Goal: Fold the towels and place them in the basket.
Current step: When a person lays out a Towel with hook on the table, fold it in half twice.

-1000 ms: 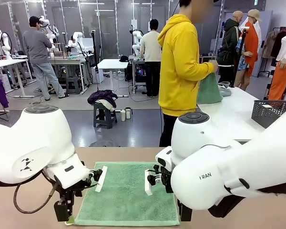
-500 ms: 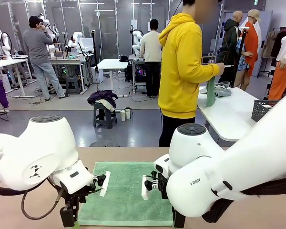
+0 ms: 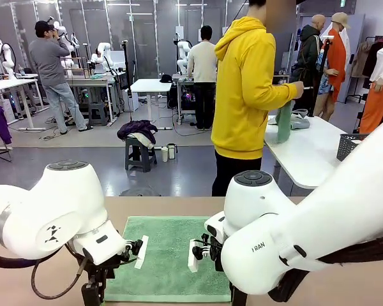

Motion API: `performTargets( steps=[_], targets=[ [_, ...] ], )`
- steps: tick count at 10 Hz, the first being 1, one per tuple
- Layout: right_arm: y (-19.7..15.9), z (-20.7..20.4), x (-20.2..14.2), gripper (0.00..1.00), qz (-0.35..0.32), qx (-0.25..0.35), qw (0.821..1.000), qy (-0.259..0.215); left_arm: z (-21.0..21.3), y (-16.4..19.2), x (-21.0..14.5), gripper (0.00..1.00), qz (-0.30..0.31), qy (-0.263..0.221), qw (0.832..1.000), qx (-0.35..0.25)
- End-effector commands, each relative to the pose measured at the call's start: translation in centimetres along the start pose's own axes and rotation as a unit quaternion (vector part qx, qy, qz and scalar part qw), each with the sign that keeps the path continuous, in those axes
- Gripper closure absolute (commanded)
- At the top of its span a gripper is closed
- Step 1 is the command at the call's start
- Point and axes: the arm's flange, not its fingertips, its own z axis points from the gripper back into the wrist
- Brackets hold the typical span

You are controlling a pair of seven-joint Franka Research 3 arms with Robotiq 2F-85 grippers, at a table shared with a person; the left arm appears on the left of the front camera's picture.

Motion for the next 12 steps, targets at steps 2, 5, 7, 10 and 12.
performTargets(
  steps=[2,5,7,10,12],
  targets=[
    [0.0,0.18,0.52,0.0,-0.018,0.006,1.0,0.009,-2.39,-1.81,-1.93,0.0,0.013,-0.009,1.0,0.007],
    [-0.15,0.35,0.29,0.0,-0.026,0.009,1.0,0.008,-2.54,-1.79,-1.48,0.0,0.011,-0.007,1.0,0.005],
    [-0.19,0.41,0.22,0.0,-0.028,0.011,1.0,0.007,-2.4,-1.61,-1.47,0.19,0.015,-0.005,1.0,0.005],
    [-0.38,0.48,0.3,0.93,-0.027,0.009,1.0,0.008,-2.35,-1.55,-1.57,1.0,0.014,0.003,1.0,0.008],
    [-0.49,0.93,0.22,1.0,-0.031,0.01,0.999,0.006,-2.53,-1.38,-1.57,1.0,0.011,0.01,1.0,0.007]
  ],
)
